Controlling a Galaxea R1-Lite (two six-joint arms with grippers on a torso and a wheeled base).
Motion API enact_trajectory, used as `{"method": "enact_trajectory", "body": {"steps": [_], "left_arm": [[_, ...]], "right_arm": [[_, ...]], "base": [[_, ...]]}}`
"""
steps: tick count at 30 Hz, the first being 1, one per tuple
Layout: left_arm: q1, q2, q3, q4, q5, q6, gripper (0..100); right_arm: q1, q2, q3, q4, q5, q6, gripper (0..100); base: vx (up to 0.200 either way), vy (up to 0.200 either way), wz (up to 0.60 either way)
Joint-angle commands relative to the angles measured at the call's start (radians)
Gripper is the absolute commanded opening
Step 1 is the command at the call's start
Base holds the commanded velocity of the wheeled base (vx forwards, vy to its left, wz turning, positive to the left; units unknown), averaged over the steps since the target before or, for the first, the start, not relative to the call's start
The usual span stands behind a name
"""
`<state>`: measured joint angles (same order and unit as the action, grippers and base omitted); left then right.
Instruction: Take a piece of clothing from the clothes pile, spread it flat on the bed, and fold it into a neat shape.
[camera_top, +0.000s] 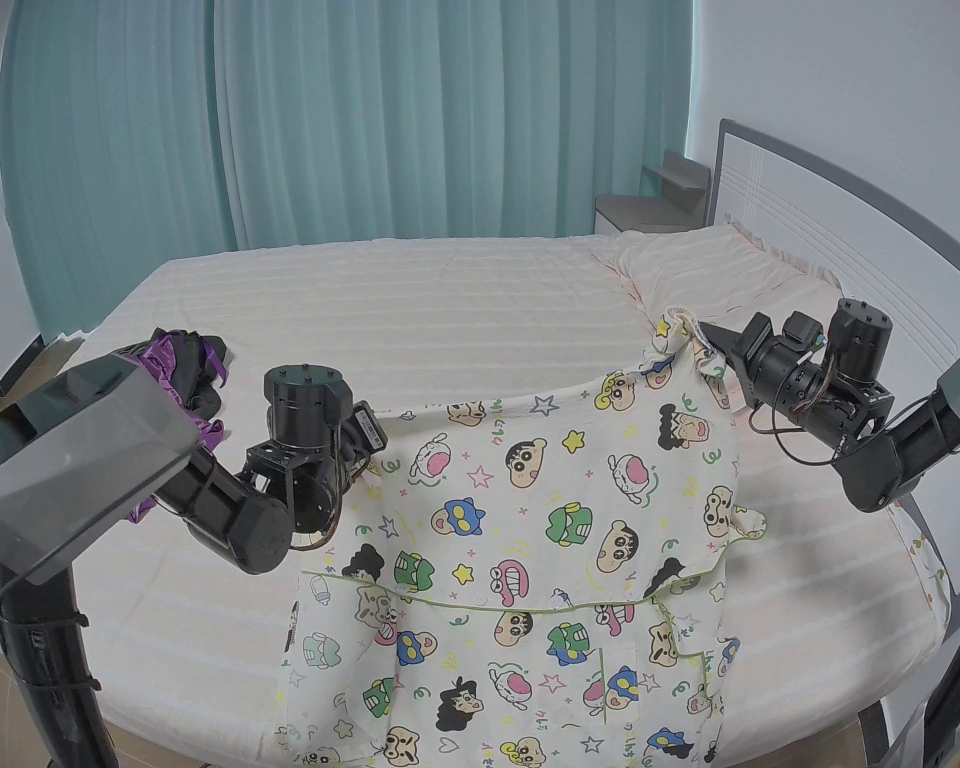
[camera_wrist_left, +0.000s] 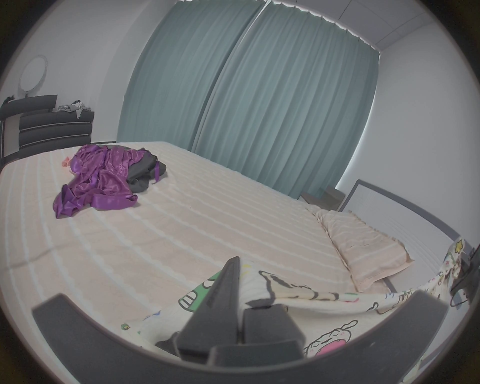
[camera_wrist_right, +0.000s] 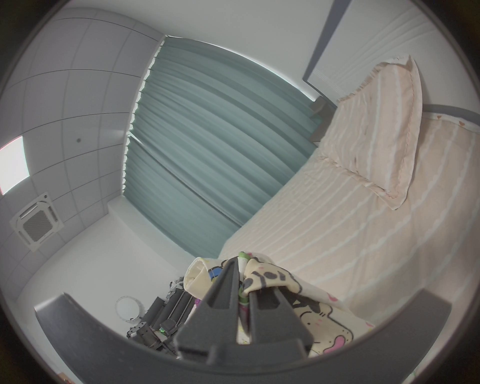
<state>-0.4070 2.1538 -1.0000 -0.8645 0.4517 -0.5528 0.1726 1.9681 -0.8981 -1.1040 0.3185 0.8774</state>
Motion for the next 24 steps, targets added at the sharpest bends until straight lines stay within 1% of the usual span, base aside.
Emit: {"method": "enact_trajectory", "body": {"steps": [1, 3, 5, 6, 7, 13, 19, 24], "left_arm": [[0.002, 0.089, -0.019, 0.001, -0.001, -0.003, 0], [0.004, 0.100, -0.025, -0.004, -0.001, -0.007, 0], [-0.003, 0.100, -0.023, -0.004, -0.001, -0.053, 0], [-0.003, 0.100, -0.023, -0.004, -0.001, -0.058, 0], [-0.009, 0.101, -0.023, -0.005, -0.002, -0.098, 0], [-0.006, 0.135, -0.037, -0.005, -0.002, -0.104, 0], [-0.004, 0.199, -0.055, -0.001, -0.002, -0.101, 0], [0.001, 0.247, -0.085, 0.007, -0.002, -0.098, 0]], "right_arm": [[-0.022, 0.092, -0.012, -0.002, -0.001, 0.000, 0], [-0.028, 0.120, -0.016, -0.002, -0.003, 0.000, 0], [-0.031, 0.140, -0.018, -0.003, -0.001, 0.000, 0], [-0.031, 0.140, -0.018, -0.003, -0.001, 0.000, 0], [-0.031, 0.158, -0.019, -0.008, -0.001, 0.000, 0], [-0.031, 0.187, -0.024, -0.023, -0.003, 0.000, 0], [-0.031, 0.226, -0.025, -0.025, -0.004, 0.000, 0], [-0.031, 0.264, -0.025, -0.039, -0.003, 0.000, 0]], "base": [[0.000, 0.000, 0.00], [0.000, 0.000, 0.00], [0.000, 0.000, 0.00], [0.000, 0.000, 0.00], [0.000, 0.000, 0.00], [0.000, 0.000, 0.00], [0.200, 0.000, 0.00], [0.000, 0.000, 0.00]]}}
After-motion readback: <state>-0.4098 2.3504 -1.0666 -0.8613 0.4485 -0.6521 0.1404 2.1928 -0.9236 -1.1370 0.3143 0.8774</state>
